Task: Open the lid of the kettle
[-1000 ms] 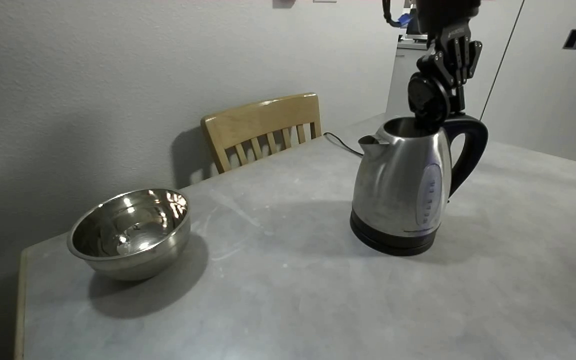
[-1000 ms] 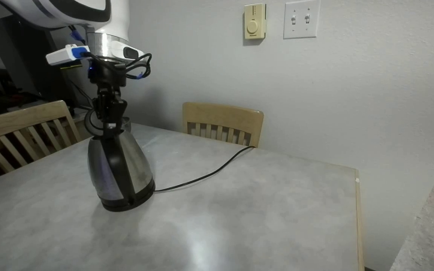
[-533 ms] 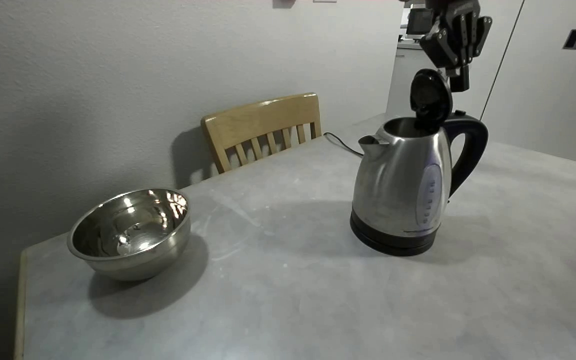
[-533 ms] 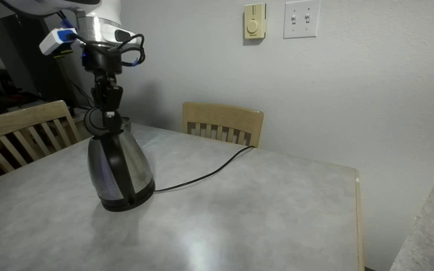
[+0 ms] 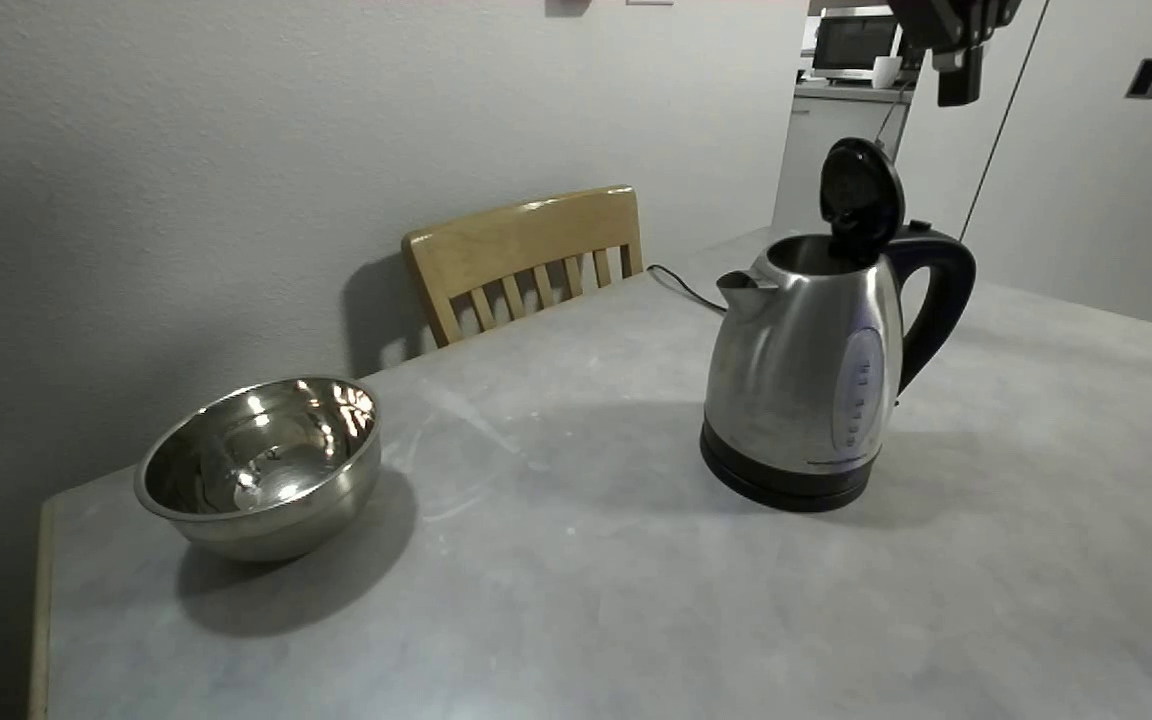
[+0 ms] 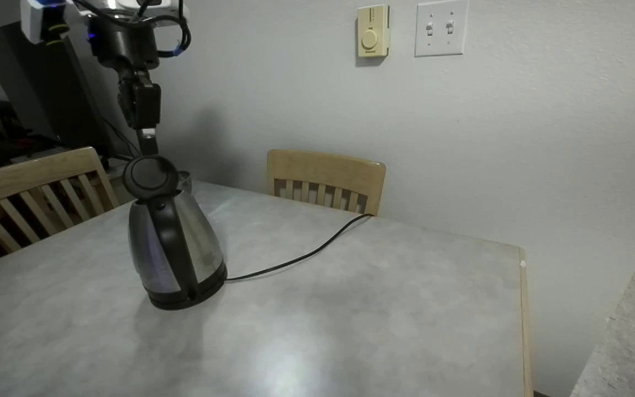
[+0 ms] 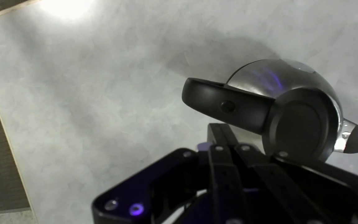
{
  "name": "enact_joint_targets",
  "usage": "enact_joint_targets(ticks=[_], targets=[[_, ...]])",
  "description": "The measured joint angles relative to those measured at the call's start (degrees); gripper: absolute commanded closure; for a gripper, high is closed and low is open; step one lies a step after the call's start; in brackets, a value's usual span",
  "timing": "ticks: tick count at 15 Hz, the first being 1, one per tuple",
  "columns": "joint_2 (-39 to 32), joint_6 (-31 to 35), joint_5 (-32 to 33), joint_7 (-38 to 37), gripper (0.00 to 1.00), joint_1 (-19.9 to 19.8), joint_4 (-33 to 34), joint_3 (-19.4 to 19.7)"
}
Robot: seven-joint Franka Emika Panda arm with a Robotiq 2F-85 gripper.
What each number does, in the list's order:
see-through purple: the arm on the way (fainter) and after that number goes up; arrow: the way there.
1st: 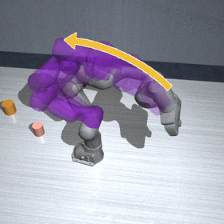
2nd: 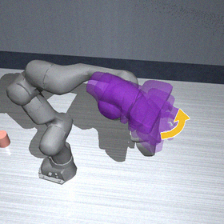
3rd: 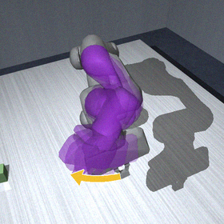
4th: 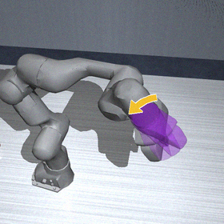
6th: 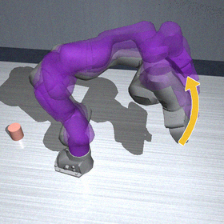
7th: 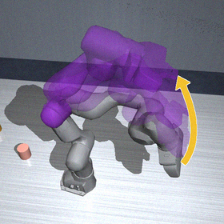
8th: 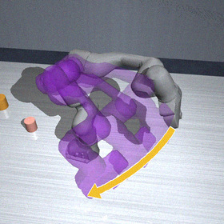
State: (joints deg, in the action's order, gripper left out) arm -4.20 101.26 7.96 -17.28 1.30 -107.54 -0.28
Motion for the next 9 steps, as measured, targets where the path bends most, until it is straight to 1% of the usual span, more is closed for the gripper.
enact_joint_targets(ticks=[5, 9], targets=[[1.71, 4.39, -0.97, 1.88, 1.0, -0.33, -3.27, 0.23], [1.89, 8.19, -4.1, 5.43, 1.0, -1.02, -5.96, 1.21]])
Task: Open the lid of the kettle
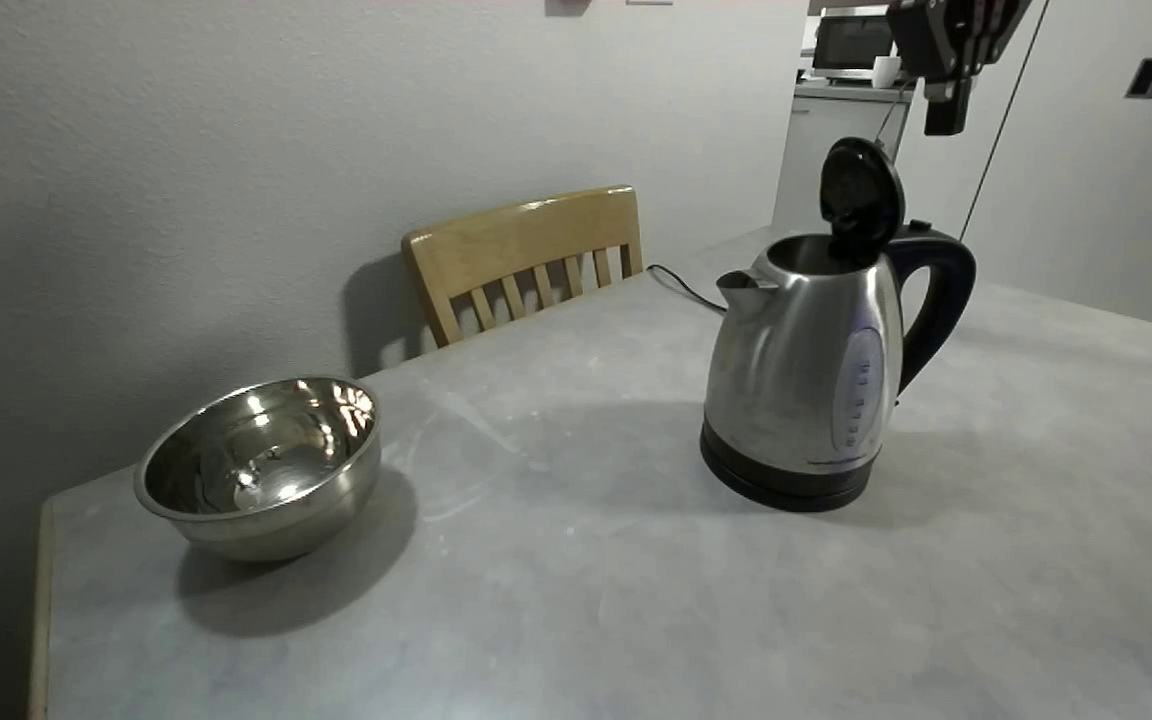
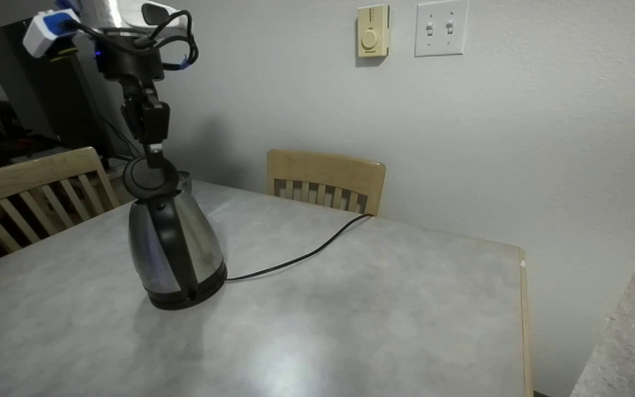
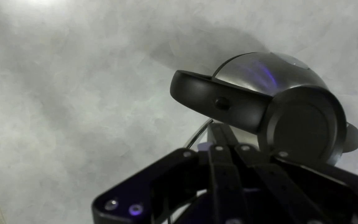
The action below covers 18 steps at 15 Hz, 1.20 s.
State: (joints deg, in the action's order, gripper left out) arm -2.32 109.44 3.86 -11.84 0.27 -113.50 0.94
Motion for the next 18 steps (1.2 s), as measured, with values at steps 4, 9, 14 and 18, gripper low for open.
enact_joint_targets(ticks=[4, 9, 14, 18], targets=[[-0.32, 1.72, -4.01, 4.31, 1.0, -0.95, -2.2, 0.9], [-2.94, 1.79, -8.09, 8.54, 1.0, -1.52, -2.65, 1.45], [-4.68, 1.8, -10.49, 10.7, 1.0, -1.96, -2.78, 1.56], [-6.15, 1.22, -13.83, 16.47, 1.0, -3.11, -2.01, 1.59]])
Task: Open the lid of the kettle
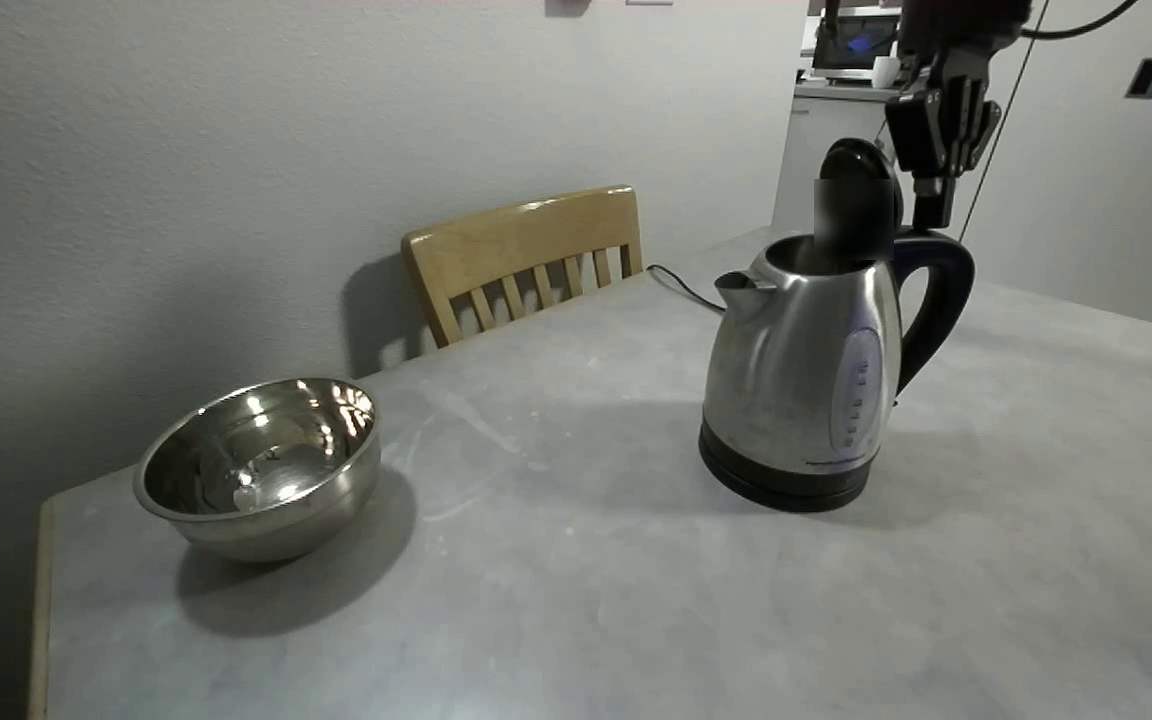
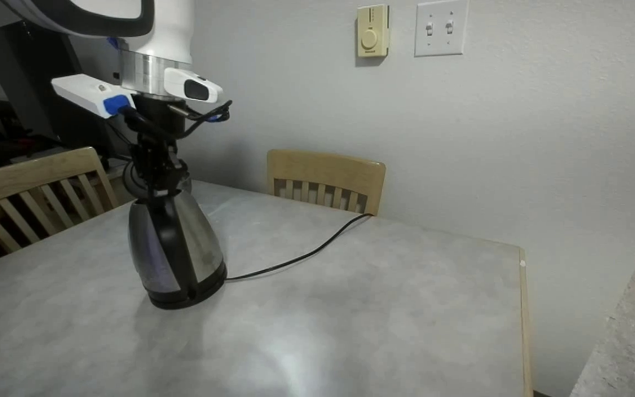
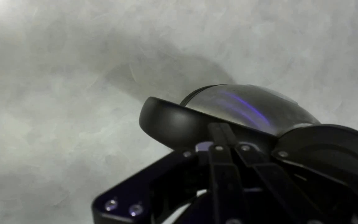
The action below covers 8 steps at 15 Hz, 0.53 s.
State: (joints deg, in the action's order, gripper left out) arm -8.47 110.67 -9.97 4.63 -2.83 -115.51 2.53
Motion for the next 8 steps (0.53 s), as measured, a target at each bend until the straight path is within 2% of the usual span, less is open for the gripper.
enact_joint_targets(ticks=[4, 8], targets=[[-3.16, -5.03, -2.8, 5.16, 1.0, -1.53, 4.11, 0.01], [-5.72, -9.2, -2.98, 5.81, 1.0, -1.95, 7.7, 0.0]])
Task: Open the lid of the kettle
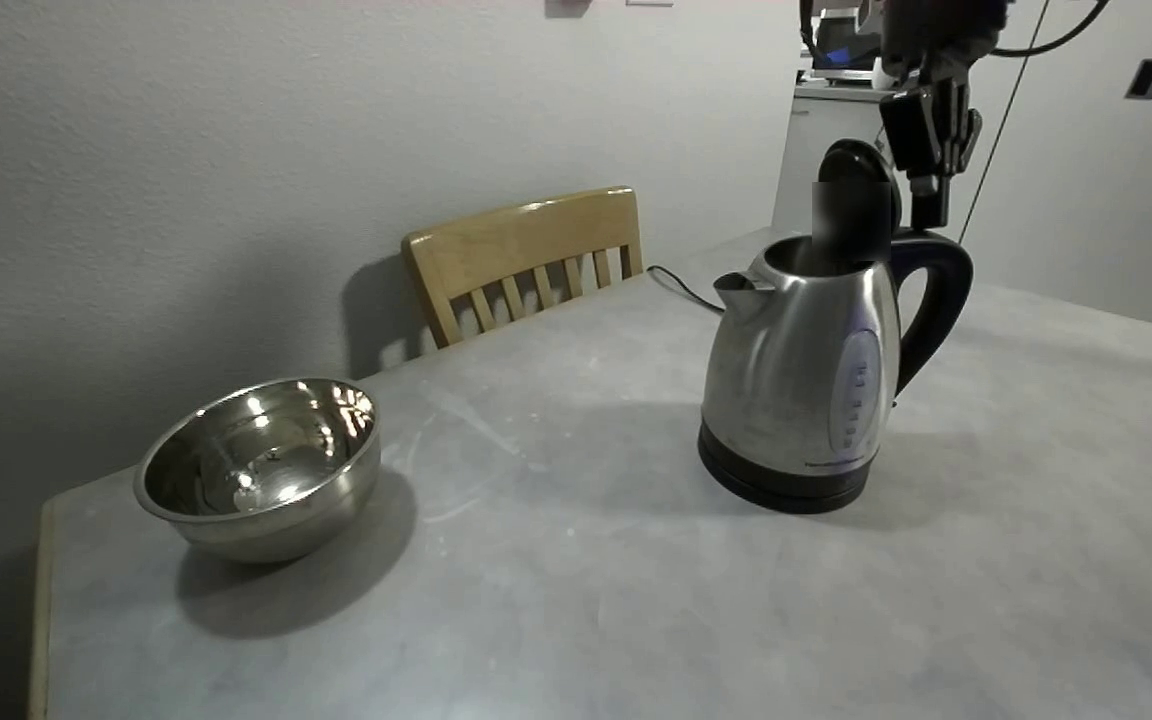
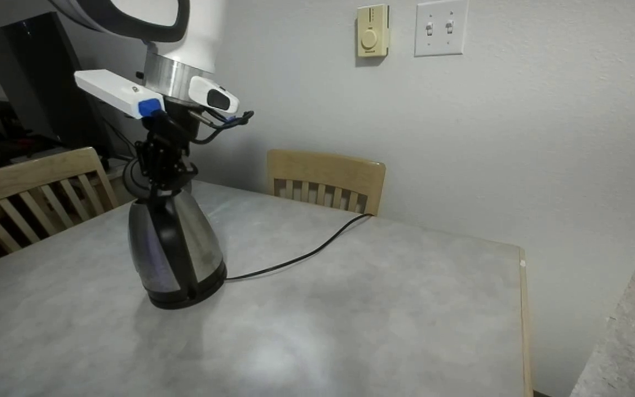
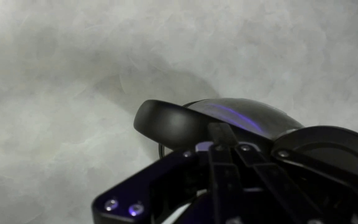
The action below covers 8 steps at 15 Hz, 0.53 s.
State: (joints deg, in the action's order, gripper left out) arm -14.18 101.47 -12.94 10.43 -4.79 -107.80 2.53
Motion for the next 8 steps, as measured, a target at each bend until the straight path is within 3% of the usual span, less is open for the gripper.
enact_joint_targets(ticks=[8], targets=[[4.3, 1.22, 6.85, -5.56, 1.0, 1.92, -1.98, -0.1]])
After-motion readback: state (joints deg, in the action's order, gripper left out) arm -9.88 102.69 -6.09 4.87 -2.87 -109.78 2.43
